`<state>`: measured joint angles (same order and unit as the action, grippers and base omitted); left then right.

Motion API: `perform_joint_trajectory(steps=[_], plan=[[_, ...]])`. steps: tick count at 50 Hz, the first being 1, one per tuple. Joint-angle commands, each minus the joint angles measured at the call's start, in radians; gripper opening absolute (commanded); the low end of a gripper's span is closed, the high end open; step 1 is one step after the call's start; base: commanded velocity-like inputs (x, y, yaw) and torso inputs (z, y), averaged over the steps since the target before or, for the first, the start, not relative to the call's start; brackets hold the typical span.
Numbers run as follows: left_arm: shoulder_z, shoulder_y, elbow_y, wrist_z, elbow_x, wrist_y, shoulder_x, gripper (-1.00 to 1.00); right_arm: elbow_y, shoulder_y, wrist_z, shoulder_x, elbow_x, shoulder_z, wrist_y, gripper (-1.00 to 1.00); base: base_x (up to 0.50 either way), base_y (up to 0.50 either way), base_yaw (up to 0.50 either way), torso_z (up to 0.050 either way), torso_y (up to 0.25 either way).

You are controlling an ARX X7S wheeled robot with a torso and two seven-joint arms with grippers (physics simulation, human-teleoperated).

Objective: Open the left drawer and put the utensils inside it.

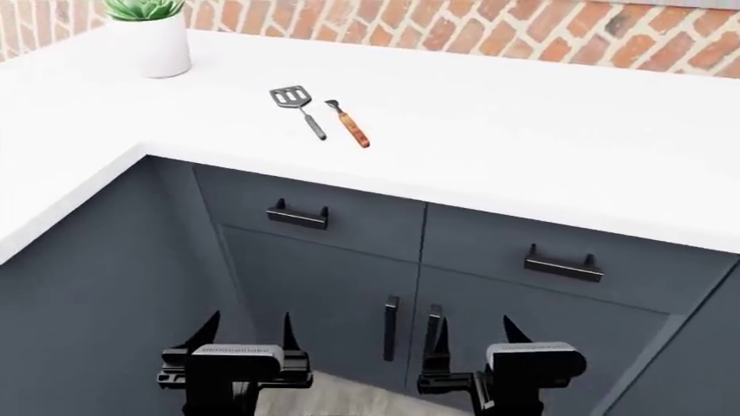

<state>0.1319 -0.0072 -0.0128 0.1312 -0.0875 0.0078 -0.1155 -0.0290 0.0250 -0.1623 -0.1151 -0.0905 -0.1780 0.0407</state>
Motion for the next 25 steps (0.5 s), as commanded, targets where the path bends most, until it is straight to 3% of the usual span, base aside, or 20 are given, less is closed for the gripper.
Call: perform_joint_trajectory(steps=[1,3,5,8,10,12,13,15,16,17,19,21,24,25], plan=[[0.012,-0.004,-0.007,0.012,-0.009,0.004,-0.008,1.0,0.03,0.001,-0.012,-0.016,0.004,-0.02,0.02,1.0,0.0,0.0,0.5,0.05,0.0],[0.013,-0.007,-0.006,0.006,-0.021,-0.005,-0.009,1.0,0.174,-0.001,0.002,-0.047,0.015,-0.044,0.137,1.0,0.0,0.0,0.5,0.05,0.0],[-0.006,-0.012,0.015,-0.065,-0.16,-0.104,-0.007,1.0,0.4,0.031,0.031,-0.08,-0.024,-0.045,0.372,1.0,0.0,0.0,0.5,0.05,0.0],[-0.12,-0.062,0.017,-0.209,-0.603,-0.447,-0.012,1.0,0.724,0.264,0.044,-0.107,-0.153,-0.018,0.822,1.0,0.03,0.01,0.08,0.017,0.0],[-0.163,-0.083,-0.007,-0.249,-0.783,-0.548,-0.017,1.0,0.856,0.386,0.014,-0.09,-0.172,0.003,1.122,1.0,0.0,0.0,0.0,0.0,0.0],[-0.271,-0.126,-0.113,-0.192,-0.945,-0.628,0.009,1.0,0.961,0.55,-0.003,-0.056,-0.192,0.021,1.422,1.0,0.0,0.0,0.0,0.0,0.0],[-0.315,-0.131,-0.154,-0.242,-1.05,-0.673,0.008,1.0,0.97,0.607,-0.039,-0.059,-0.284,0.054,1.53,1.0,0.0,0.0,0.0,0.0,0.0],[-0.333,-0.125,-0.168,-0.229,-1.072,-0.675,0.014,1.0,0.903,0.701,-0.325,-0.142,-0.584,0.13,1.53,1.0,0.0,0.0,0.0,0.0,0.0],[-0.337,-0.114,-0.169,-0.266,-1.108,-0.691,0.018,1.0,0.757,0.823,-0.475,-0.187,-0.734,0.194,1.529,1.0,0.0,0.0,0.0,0.0,0.0],[-0.323,-0.096,-0.154,-0.294,-1.098,-0.682,0.021,1.0,0.633,0.922,-0.625,-0.228,-0.884,0.17,1.492,1.0,0.0,0.0,0.0,0.0,0.0],[-0.33,-0.093,-0.176,-0.315,-1.172,-0.741,0.016,1.0,0.582,1.007,-0.925,-0.264,-1.184,0.121,1.45,1.0,0.0,0.0,0.0,0.0,0.0],[-0.33,-0.095,-0.234,-0.42,-1.254,-0.812,-0.007,1.0,0.39,1.191,-1.225,-0.329,-1.484,-0.008,1.364,1.0,0.0,0.0,0.0,0.0,0.0],[-0.338,-0.077,-0.266,-0.508,-1.248,-0.778,-0.014,1.0,0.227,1.39,-1.317,-0.349,-1.934,-0.162,1.393,1.0,0.0,0.0,0.0,0.0,0.0],[-0.354,-0.083,-0.308,-0.518,-1.278,-0.789,-0.011,1.0,0.188,1.426,-1.304,-0.336,-1.898,-0.164,1.398,1.0,0.0,0.0,0.0,0.0,0.0]])
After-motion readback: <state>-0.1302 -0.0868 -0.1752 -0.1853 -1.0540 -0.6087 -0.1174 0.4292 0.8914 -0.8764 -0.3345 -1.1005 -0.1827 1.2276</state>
